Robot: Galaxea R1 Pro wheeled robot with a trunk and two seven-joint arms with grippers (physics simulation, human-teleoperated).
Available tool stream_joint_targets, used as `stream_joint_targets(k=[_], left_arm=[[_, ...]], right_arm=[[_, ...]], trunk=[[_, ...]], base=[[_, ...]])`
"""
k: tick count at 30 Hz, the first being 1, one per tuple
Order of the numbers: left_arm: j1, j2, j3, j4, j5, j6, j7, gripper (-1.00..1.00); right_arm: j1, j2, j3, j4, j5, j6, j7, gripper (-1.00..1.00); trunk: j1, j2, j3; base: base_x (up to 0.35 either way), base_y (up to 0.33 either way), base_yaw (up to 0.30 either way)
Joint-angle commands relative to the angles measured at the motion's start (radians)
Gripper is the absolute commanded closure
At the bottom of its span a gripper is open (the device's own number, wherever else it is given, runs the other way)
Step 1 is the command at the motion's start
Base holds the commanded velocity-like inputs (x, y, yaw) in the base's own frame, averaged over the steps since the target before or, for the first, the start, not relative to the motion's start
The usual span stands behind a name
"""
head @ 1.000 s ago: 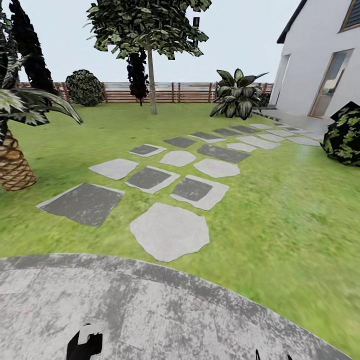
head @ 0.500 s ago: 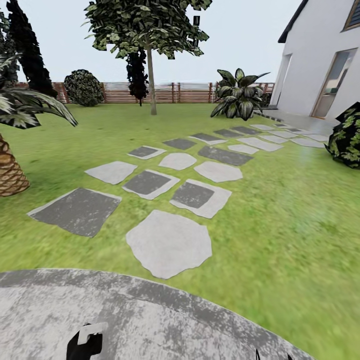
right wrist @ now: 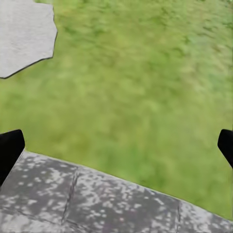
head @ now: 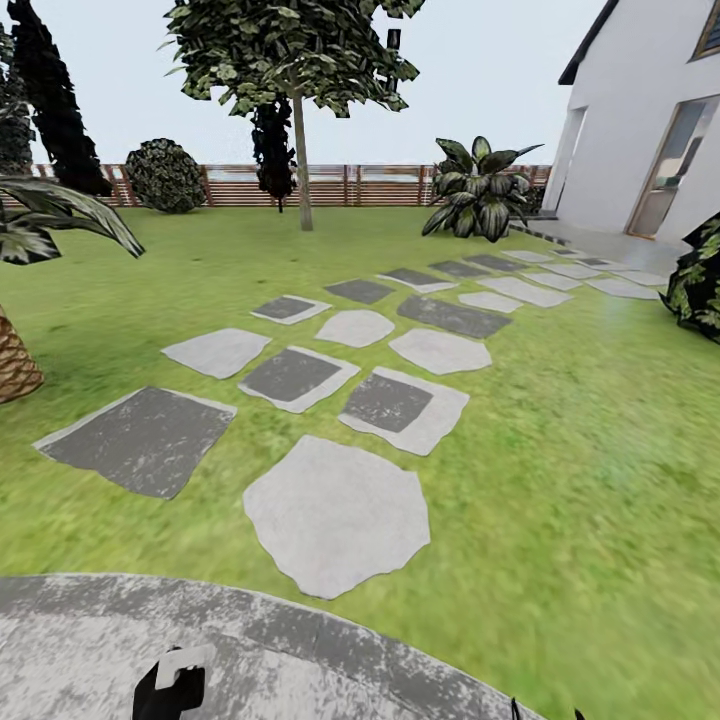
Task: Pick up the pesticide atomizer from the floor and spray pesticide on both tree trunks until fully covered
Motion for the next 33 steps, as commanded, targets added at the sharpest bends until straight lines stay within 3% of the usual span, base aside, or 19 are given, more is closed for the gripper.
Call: stream_joint_targets(k=[1,33], left_arm=[[-0.001,0.0,0.0,0.001,0.002,-0.004,0.001,1.0],[0.0,0.0,0.0,0.001,0.004,-0.004,0.0,1.0]], right_arm=[[-0.001,0.0,0.0,0.001,0.001,-0.002,-0.002,-1.0],[-0.001,0.0,0.0,0.001,0.001,-0.003,-0.002,-1.0]], trunk=[[0.0,0.0,-0.001],[0.0,0.0,-0.001]], base=[[0.339,0.0,0.0],[0.339,0.0,0.0]])
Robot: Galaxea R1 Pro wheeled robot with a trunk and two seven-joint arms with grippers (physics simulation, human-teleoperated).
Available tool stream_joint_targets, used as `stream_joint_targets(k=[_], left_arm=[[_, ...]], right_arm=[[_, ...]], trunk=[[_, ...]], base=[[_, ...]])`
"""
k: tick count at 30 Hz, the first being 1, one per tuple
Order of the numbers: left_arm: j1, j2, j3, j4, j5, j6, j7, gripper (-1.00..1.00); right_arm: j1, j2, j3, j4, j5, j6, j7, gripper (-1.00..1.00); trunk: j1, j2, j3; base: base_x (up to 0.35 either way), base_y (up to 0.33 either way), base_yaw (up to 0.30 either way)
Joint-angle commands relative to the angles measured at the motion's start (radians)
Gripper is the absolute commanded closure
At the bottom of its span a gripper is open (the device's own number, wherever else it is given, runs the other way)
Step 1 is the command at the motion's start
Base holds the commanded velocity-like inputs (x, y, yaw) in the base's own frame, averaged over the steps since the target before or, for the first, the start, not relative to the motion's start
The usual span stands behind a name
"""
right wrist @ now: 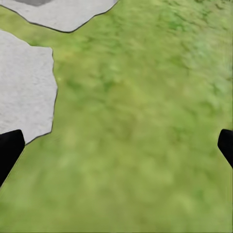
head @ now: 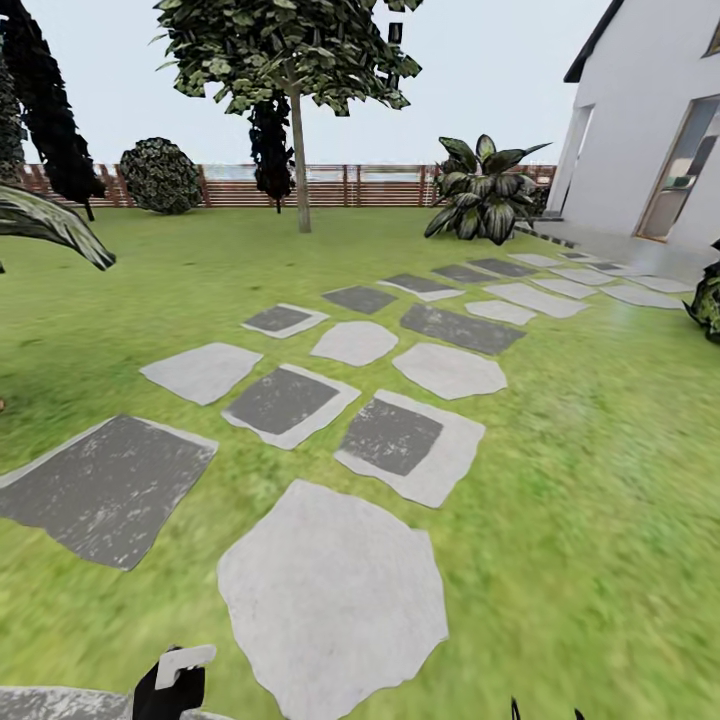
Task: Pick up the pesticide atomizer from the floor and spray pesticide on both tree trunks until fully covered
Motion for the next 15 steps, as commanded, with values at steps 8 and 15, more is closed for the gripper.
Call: stream_joint_targets(k=[8,15], left_arm=[[-0.001,0.0,0.0,0.001,0.002,-0.003,0.001,1.0],[-0.001,0.0,0.0,0.001,0.002,-0.003,0.002,1.0]], right_arm=[[-0.001,0.0,0.0,0.001,0.001,-0.002,-0.002,-1.0],[-0.001,0.0,0.0,0.001,0.001,-0.002,-0.002,-1.0]], trunk=[[0.0,0.0,-0.001],[0.0,0.0,-0.001]], base=[[0.339,0.0,0.0],[0.339,0.0,0.0]])
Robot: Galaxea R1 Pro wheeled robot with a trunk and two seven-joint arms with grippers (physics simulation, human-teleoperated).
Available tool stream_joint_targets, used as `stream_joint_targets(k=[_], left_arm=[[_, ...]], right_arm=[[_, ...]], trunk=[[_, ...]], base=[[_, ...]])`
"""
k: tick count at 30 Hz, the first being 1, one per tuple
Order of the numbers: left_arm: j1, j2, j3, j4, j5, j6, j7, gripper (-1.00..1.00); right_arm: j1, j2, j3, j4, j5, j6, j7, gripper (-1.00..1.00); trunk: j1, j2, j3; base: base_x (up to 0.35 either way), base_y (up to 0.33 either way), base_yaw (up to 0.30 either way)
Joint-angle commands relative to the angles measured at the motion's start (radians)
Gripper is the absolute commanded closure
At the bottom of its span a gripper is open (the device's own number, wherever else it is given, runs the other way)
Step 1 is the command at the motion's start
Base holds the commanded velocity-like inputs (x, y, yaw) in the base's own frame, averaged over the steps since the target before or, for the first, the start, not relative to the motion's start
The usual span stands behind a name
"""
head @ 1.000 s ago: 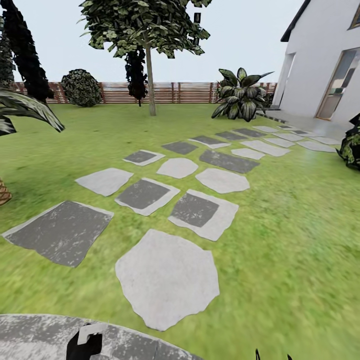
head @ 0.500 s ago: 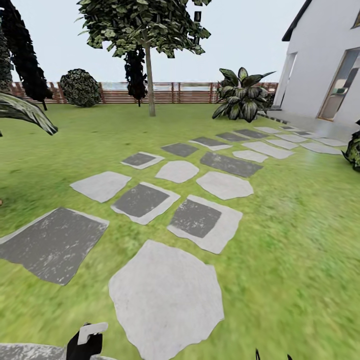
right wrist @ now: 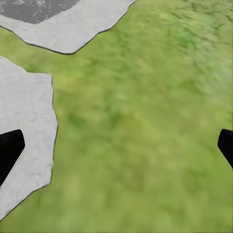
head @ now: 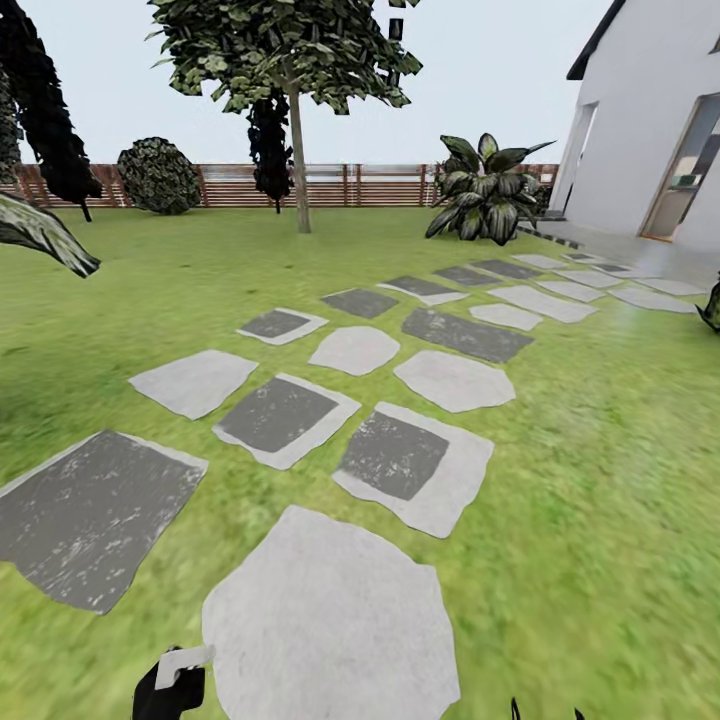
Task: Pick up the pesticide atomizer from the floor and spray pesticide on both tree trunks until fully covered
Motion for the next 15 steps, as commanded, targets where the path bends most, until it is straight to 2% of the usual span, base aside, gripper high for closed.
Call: stream_joint_targets(k=[1,15], left_arm=[[-0.001,0.0,0.0,0.001,0.002,-0.003,0.001,1.0],[0.0,0.0,0.0,0.001,0.002,-0.003,0.002,1.0]], right_arm=[[-0.001,0.0,0.0,0.001,0.001,-0.002,-0.002,-1.0],[-0.001,0.0,0.0,0.001,0.001,-0.002,-0.002,-1.0]], trunk=[[0.0,0.0,-0.001],[0.0,0.0,-0.001]], base=[[0.339,0.0,0.0],[0.339,0.0,0.0]])
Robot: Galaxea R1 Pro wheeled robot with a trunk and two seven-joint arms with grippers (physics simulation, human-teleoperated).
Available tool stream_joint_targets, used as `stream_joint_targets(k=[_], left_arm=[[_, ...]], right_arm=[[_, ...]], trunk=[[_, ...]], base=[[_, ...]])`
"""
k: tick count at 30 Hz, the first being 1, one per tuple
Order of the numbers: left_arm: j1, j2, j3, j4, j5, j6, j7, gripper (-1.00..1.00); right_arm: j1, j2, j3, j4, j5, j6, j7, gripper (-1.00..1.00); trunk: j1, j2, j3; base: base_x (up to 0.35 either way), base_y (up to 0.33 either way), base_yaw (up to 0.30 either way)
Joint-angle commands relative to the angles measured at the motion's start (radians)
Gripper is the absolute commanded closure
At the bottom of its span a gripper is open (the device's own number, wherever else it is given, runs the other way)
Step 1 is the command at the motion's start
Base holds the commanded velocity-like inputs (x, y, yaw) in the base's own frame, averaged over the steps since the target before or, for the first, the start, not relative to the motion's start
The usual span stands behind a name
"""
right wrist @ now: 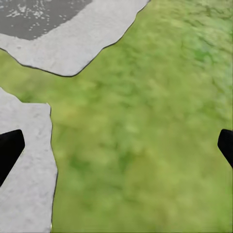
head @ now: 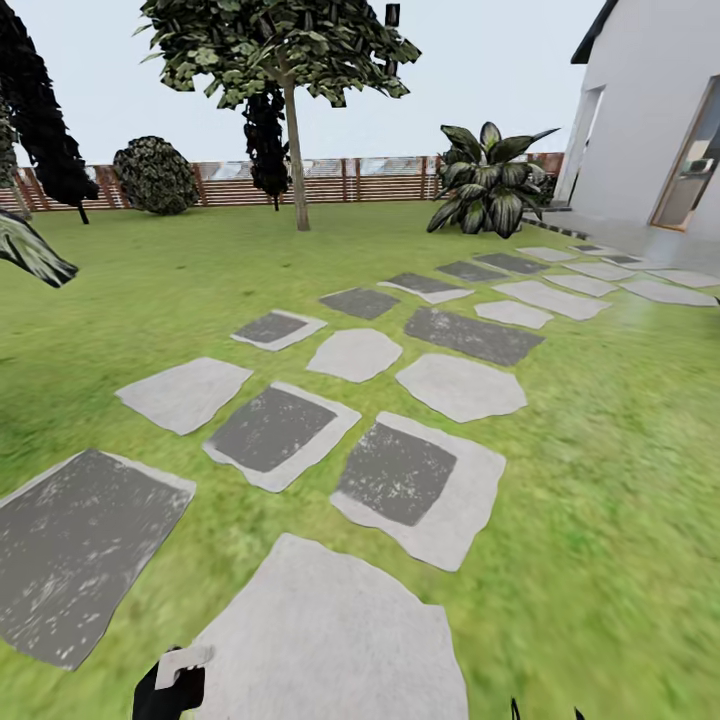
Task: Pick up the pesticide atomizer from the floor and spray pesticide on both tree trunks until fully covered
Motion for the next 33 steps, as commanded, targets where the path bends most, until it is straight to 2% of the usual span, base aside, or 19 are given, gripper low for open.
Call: stream_joint_targets(k=[1,33], left_arm=[[-0.001,0.0,0.0,0.001,0.002,-0.003,0.001,1.0],[-0.001,0.0,0.0,0.001,0.003,-0.003,0.0,1.0]], right_arm=[[-0.001,0.0,0.0,0.001,0.001,-0.002,-0.002,-1.0],[-0.001,0.0,0.0,0.001,0.001,-0.002,-0.002,-1.0]], trunk=[[0.0,0.0,-0.001],[0.0,0.0,-0.001]], base=[[0.339,0.0,0.0],[0.339,0.0,0.0]])
